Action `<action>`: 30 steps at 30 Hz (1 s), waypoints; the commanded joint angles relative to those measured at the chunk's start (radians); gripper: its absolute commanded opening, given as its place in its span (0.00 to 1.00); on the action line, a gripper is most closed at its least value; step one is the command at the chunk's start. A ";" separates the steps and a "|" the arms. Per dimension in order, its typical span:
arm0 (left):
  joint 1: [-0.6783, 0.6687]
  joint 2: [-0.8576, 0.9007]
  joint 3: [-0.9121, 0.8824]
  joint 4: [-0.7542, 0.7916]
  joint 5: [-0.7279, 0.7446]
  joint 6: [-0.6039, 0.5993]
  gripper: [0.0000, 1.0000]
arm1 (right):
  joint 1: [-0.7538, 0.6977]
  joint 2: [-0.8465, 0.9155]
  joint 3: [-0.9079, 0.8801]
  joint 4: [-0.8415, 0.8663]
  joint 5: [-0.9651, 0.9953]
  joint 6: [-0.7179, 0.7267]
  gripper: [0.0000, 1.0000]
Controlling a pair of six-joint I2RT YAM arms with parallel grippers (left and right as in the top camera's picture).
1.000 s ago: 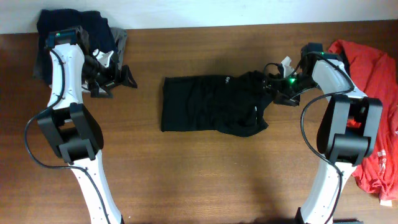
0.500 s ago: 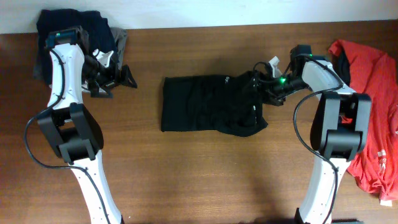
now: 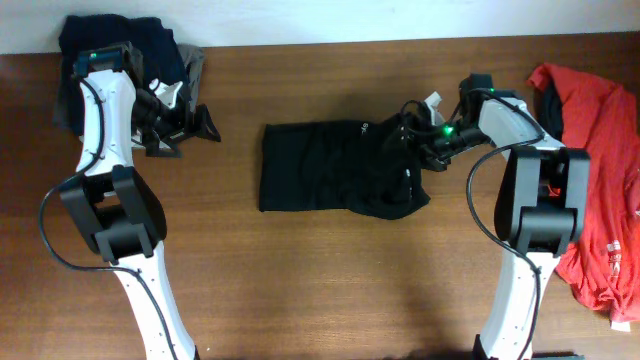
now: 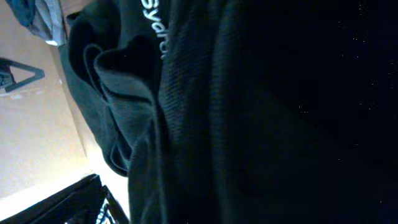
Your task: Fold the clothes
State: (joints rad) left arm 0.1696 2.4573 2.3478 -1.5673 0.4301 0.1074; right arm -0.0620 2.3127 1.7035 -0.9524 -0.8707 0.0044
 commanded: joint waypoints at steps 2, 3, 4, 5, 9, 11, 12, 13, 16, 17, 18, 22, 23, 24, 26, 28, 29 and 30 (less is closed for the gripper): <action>-0.006 -0.034 0.013 -0.002 0.014 -0.002 0.99 | 0.047 0.052 -0.020 0.013 0.036 0.016 0.84; -0.006 -0.034 0.013 -0.002 0.014 -0.002 0.99 | 0.049 0.052 -0.021 0.020 0.045 0.033 0.72; -0.006 -0.034 0.013 -0.002 0.014 -0.002 0.99 | 0.050 0.052 -0.021 0.026 0.056 0.050 0.59; -0.006 -0.034 0.013 -0.002 0.014 -0.002 0.99 | 0.050 0.052 -0.021 0.032 0.074 0.074 0.44; -0.006 -0.034 0.013 -0.002 0.014 -0.002 0.99 | 0.044 0.052 -0.020 0.045 0.132 0.129 0.08; -0.006 -0.034 0.013 -0.002 0.014 -0.001 0.99 | 0.037 0.052 -0.016 0.044 0.132 0.128 0.04; -0.006 -0.034 0.013 -0.002 0.014 -0.001 0.99 | 0.026 0.050 -0.010 0.041 0.132 0.128 0.04; -0.006 -0.034 0.013 -0.002 0.014 -0.001 0.99 | 0.019 0.049 -0.001 0.032 0.136 0.124 0.04; -0.006 -0.034 0.013 -0.002 0.014 -0.001 0.99 | -0.006 0.048 0.053 -0.059 0.217 0.080 0.04; -0.006 -0.034 0.013 -0.003 0.014 -0.001 0.99 | -0.021 0.048 0.105 -0.148 0.319 0.061 0.04; -0.006 -0.034 0.013 -0.002 0.014 -0.001 0.99 | -0.027 0.048 0.131 -0.188 0.366 0.053 0.04; -0.006 -0.034 0.013 -0.002 0.014 -0.002 0.99 | -0.052 0.048 0.270 -0.359 0.549 0.052 0.04; -0.006 -0.034 0.013 -0.001 0.014 -0.002 0.99 | -0.056 0.048 0.311 -0.401 0.584 0.052 0.04; -0.006 -0.034 0.013 -0.002 0.014 -0.002 0.99 | -0.056 0.048 0.352 -0.443 0.613 0.053 0.04; -0.006 -0.034 0.013 -0.002 0.014 -0.002 0.99 | -0.056 0.048 0.421 -0.506 0.655 0.056 0.04; -0.006 -0.034 0.013 -0.002 0.014 -0.002 0.99 | -0.049 0.048 0.492 -0.564 0.682 0.058 0.04; -0.006 -0.034 0.013 -0.001 0.014 -0.001 0.99 | -0.041 0.048 0.523 -0.587 0.700 0.069 0.04; -0.006 -0.034 0.013 -0.002 0.014 -0.002 0.99 | -0.033 0.048 0.547 -0.605 0.723 0.087 0.04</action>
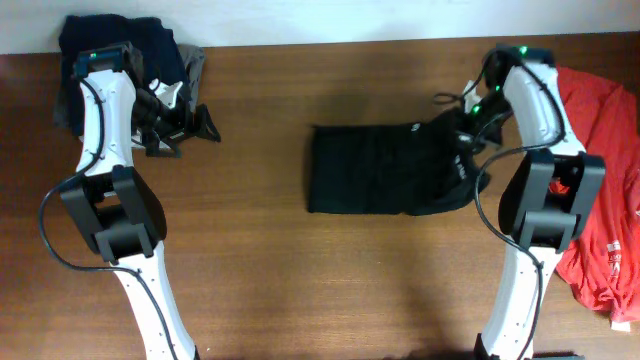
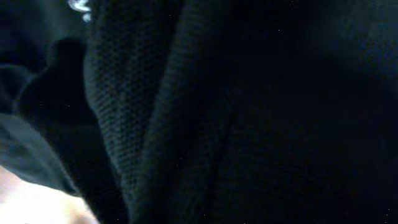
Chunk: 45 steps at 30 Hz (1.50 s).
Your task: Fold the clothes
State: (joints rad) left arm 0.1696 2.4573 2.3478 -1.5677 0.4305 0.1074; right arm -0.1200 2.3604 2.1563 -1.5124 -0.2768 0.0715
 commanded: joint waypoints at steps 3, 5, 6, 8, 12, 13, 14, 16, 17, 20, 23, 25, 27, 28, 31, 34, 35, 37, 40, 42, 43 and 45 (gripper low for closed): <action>-0.006 -0.034 0.013 0.000 0.014 -0.001 0.99 | 0.068 0.000 0.143 -0.083 0.214 0.050 0.04; -0.006 -0.034 0.013 0.001 0.014 -0.001 0.99 | 0.106 0.000 0.147 -0.090 0.253 0.070 0.04; -0.006 -0.034 0.013 0.003 0.014 -0.001 0.99 | 0.127 0.000 0.146 -0.092 0.262 0.077 0.04; -0.006 -0.034 0.013 0.003 0.014 -0.001 0.99 | 0.171 0.001 0.144 -0.088 0.264 0.079 0.04; -0.006 -0.034 0.013 0.003 0.014 -0.001 0.99 | 0.274 0.002 0.144 -0.068 0.264 0.096 0.04; -0.006 -0.034 0.013 0.003 0.014 -0.001 0.99 | 0.297 0.003 0.144 -0.063 0.264 0.096 0.04; -0.006 -0.034 0.013 0.003 0.014 -0.001 0.99 | 0.322 0.003 0.144 -0.056 0.264 0.100 0.04; -0.006 -0.034 0.013 0.003 0.014 -0.001 0.99 | 0.368 0.003 0.144 -0.038 0.264 0.104 0.06; -0.006 -0.034 0.013 0.002 0.014 -0.001 0.99 | 0.388 0.003 0.144 -0.030 0.264 0.105 0.08; -0.006 -0.034 0.013 0.001 0.014 -0.001 0.99 | 0.440 0.004 0.144 -0.010 0.263 0.130 0.29; -0.006 -0.034 0.013 0.000 0.014 -0.001 0.99 | 0.485 0.005 0.143 0.014 0.263 0.142 0.71; -0.006 -0.034 0.013 0.000 0.014 -0.001 0.99 | 0.509 0.005 0.142 0.029 0.263 0.148 0.98; -0.006 -0.034 0.013 -0.001 0.014 -0.001 0.99 | 0.525 0.005 0.142 0.040 0.263 0.148 0.99; -0.006 -0.034 0.013 -0.001 0.014 -0.001 0.99 | 0.532 0.005 0.142 0.047 0.263 0.152 0.99; -0.006 -0.034 0.013 -0.001 0.014 -0.001 0.99 | 0.539 0.004 0.143 0.062 0.263 0.152 0.99; -0.006 -0.034 0.013 -0.001 0.014 -0.001 0.99 | 0.525 0.002 0.170 0.053 0.263 0.156 0.99; -0.006 -0.034 0.013 -0.001 0.014 -0.001 0.99 | 0.517 0.001 0.187 0.045 0.263 0.156 0.99; -0.006 -0.034 0.013 -0.001 0.014 -0.001 0.99 | 0.488 -0.005 0.234 0.026 0.264 0.175 0.99; -0.006 -0.034 0.013 -0.001 0.014 -0.001 0.99 | 0.428 -0.014 0.315 -0.004 0.257 0.198 0.99; -0.006 -0.034 0.013 -0.001 0.014 -0.001 0.99 | 0.394 -0.014 0.348 -0.018 0.226 0.195 0.99; -0.006 -0.034 0.013 0.000 0.014 -0.001 0.99 | 0.374 -0.014 0.354 -0.019 0.203 0.194 0.99; -0.006 -0.034 0.013 0.001 0.014 -0.001 0.99 | 0.338 -0.013 0.352 -0.017 0.167 0.188 0.99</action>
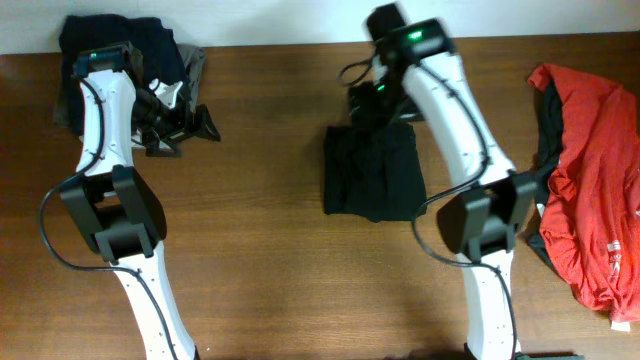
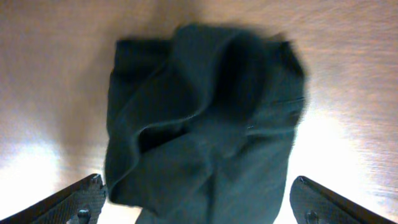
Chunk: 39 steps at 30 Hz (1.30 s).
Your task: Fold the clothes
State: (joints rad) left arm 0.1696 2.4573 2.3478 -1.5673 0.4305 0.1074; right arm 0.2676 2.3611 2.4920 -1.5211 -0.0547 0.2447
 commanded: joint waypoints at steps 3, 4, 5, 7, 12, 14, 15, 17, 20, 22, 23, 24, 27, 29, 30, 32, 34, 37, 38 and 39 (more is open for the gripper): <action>-0.006 -0.034 0.013 0.004 0.014 -0.001 0.99 | -0.081 -0.003 0.004 -0.006 -0.060 0.014 0.99; -0.006 -0.034 0.013 0.003 0.014 -0.001 0.99 | -0.091 0.002 -0.003 0.001 -0.069 0.014 0.99; -0.006 -0.034 0.013 0.003 0.014 -0.001 0.99 | -0.098 0.004 -0.014 0.012 -0.083 0.014 0.99; -0.006 -0.034 0.013 0.003 0.014 -0.001 0.99 | -0.106 0.006 -0.048 0.058 -0.120 0.014 0.98; -0.006 -0.034 0.013 0.002 0.014 -0.002 0.99 | -0.110 0.008 -0.152 0.199 -0.295 0.015 0.99; -0.006 -0.034 0.013 0.002 0.014 -0.002 0.99 | -0.104 0.008 -0.206 0.263 -0.375 0.016 0.99; -0.006 -0.034 0.013 0.002 0.014 -0.002 0.99 | -0.101 0.008 -0.230 0.292 -0.411 0.016 0.99; -0.006 -0.034 0.013 0.002 0.014 -0.002 0.99 | -0.089 0.008 -0.291 0.370 -0.498 0.015 0.99; -0.006 -0.034 0.013 0.002 0.014 -0.002 0.99 | -0.063 0.008 -0.373 0.480 -0.615 0.018 0.99; -0.006 -0.034 0.013 0.002 0.014 -0.002 0.99 | -0.038 0.008 -0.410 0.529 -0.632 0.026 0.99; -0.006 -0.034 0.013 0.002 0.014 -0.002 0.99 | -0.026 0.008 -0.418 0.540 -0.632 0.026 0.99; -0.006 -0.034 0.013 0.002 0.014 -0.002 0.99 | -0.010 0.008 -0.419 0.547 -0.631 0.026 0.99; -0.006 -0.034 0.013 0.003 0.014 -0.002 0.99 | 0.034 0.007 -0.415 0.573 -0.631 0.023 0.99; -0.006 -0.034 0.013 0.002 0.014 -0.002 0.99 | 0.056 0.007 -0.404 0.576 -0.633 0.023 0.99; -0.006 -0.034 0.013 0.002 0.014 -0.002 0.99 | 0.068 0.007 -0.396 0.576 -0.633 0.022 0.99; -0.006 -0.034 0.013 0.003 0.014 -0.002 0.99 | 0.087 0.005 -0.367 0.567 -0.633 0.002 0.99; -0.006 -0.034 0.013 0.002 0.014 -0.002 0.99 | 0.092 0.002 -0.346 0.547 -0.621 -0.004 0.99; -0.006 -0.034 0.013 0.002 0.014 -0.002 0.99 | 0.091 -0.008 -0.278 0.468 -0.563 -0.005 0.99; -0.006 -0.034 0.013 0.003 0.014 -0.002 0.99 | 0.091 -0.013 -0.256 0.442 -0.554 -0.013 0.99; -0.006 -0.034 0.013 0.003 0.014 -0.002 0.99 | 0.091 -0.018 -0.222 0.401 -0.554 -0.040 0.99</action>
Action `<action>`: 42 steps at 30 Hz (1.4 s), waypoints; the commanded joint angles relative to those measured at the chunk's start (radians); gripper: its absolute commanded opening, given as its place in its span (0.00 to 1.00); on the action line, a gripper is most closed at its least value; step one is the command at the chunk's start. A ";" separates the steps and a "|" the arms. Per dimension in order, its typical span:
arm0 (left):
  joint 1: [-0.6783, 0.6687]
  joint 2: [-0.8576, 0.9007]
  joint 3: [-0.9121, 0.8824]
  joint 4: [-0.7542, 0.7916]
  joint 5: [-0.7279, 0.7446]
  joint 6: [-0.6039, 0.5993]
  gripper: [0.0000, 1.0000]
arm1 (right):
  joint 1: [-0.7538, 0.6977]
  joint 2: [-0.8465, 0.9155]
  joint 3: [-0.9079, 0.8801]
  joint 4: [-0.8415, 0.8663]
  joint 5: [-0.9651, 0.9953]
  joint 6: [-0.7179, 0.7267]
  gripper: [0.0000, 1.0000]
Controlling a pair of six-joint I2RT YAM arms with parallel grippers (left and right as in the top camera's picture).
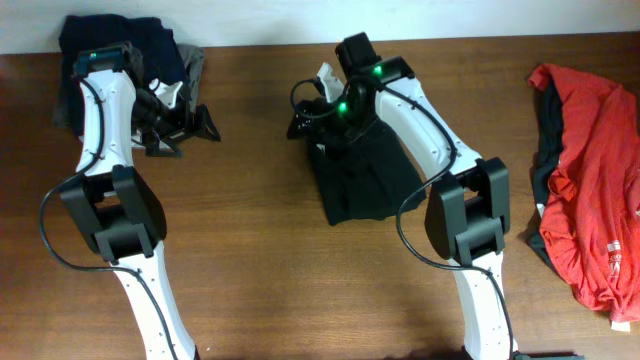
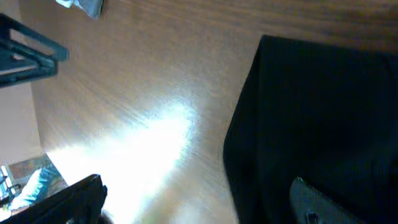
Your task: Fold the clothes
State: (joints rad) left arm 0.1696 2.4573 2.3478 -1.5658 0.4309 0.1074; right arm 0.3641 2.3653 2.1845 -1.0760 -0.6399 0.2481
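A black garment [image 1: 368, 180] lies folded into a compact block at the middle of the wooden table [image 1: 250, 270]. My right gripper [image 1: 308, 122] hovers at its far left corner, open, with nothing held. In the right wrist view its fingers [image 2: 81, 196] stand wide apart over bare wood, and the garment's [image 2: 323, 106] straight left edge runs between them. My left gripper [image 1: 185, 135] rests open at the far left, well away from the garment.
A pile of dark clothes [image 1: 120, 40] sits at the far left corner behind the left arm. A red garment [image 1: 590, 150] with dark lining lies crumpled along the right edge. Bare wood lies in front of the black garment.
My right gripper, still open, has moved from over the garment's far edge to its far left corner and stands lower. The garment lies much as before, a little flatter.
First my right gripper was shut on the right end of the black garment, spread wide across the table. Then the garment stood further right, still held. Later that end lay folded over leftward and the gripper was open. Now it hovers at the left corner.
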 commanded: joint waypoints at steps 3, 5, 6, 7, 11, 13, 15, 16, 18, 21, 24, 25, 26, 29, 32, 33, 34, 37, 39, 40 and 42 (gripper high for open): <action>-0.006 -0.034 0.013 0.005 0.014 -0.002 0.99 | -0.002 -0.032 0.168 -0.160 0.059 -0.079 0.99; -0.006 -0.034 0.013 0.004 0.014 -0.002 0.99 | -0.003 -0.036 0.208 -0.232 0.132 -0.079 0.99; -0.006 -0.034 0.013 0.003 0.014 -0.002 0.99 | -0.003 -0.037 0.221 -0.270 0.183 -0.079 0.99; -0.006 -0.034 0.013 0.002 0.014 -0.002 0.99 | -0.005 -0.037 0.224 -0.300 0.219 -0.079 0.99; -0.006 -0.034 0.013 0.001 0.014 -0.002 0.99 | -0.004 -0.034 0.193 -0.401 0.275 -0.102 0.99; -0.006 -0.034 0.013 0.004 0.014 -0.002 0.99 | 0.007 -0.034 0.161 -0.417 0.275 -0.143 0.99; -0.006 -0.034 0.013 0.007 0.014 -0.002 0.99 | 0.023 -0.034 0.115 -0.410 0.279 -0.165 0.99; -0.006 -0.034 0.013 0.008 0.014 -0.002 0.99 | 0.029 -0.034 0.099 -0.406 0.280 -0.167 0.99; -0.006 -0.034 0.013 0.008 0.014 -0.002 0.99 | 0.043 -0.034 0.055 -0.385 0.279 -0.166 0.99; -0.006 -0.034 0.013 0.008 0.014 -0.002 0.99 | 0.067 -0.034 -0.015 -0.333 0.279 -0.167 0.99; -0.006 -0.034 0.013 0.008 0.014 -0.002 0.99 | 0.090 -0.034 -0.067 -0.295 0.278 -0.166 0.99; -0.006 -0.034 0.013 0.008 0.014 -0.002 0.99 | 0.100 -0.034 -0.080 -0.292 0.278 -0.166 0.99; -0.006 -0.034 0.013 0.008 0.014 -0.002 0.99 | 0.111 -0.034 -0.088 -0.295 0.278 -0.166 0.99; -0.006 -0.034 0.013 0.008 0.014 -0.001 0.99 | 0.143 -0.035 -0.088 -0.325 0.278 -0.166 0.99; -0.006 -0.034 0.013 0.008 0.014 -0.001 0.99 | 0.169 -0.039 -0.077 -0.369 0.279 -0.166 0.96; -0.006 -0.034 0.013 0.008 0.014 -0.001 0.99 | 0.174 -0.039 -0.069 -0.387 0.278 -0.166 0.95; -0.006 -0.034 0.013 0.009 0.014 -0.001 0.99 | 0.178 -0.041 -0.058 -0.406 0.278 -0.166 0.94; -0.006 -0.034 0.013 0.010 0.014 -0.001 0.99 | 0.179 -0.053 -0.023 -0.441 0.278 -0.166 0.94; -0.006 -0.034 0.013 0.010 0.014 -0.001 0.99 | 0.176 -0.066 0.013 -0.450 0.288 -0.166 0.94; -0.006 -0.034 0.013 0.010 0.014 -0.001 0.99 | 0.172 -0.071 0.035 -0.449 0.304 -0.166 0.94; -0.006 -0.034 0.013 0.010 0.013 -0.001 0.99 | 0.162 -0.073 0.093 -0.451 0.352 -0.162 0.93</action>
State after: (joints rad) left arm 0.1696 2.4573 2.3478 -1.5589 0.4309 0.1074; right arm 0.5415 2.3569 2.1925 -1.5227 -0.3511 0.0933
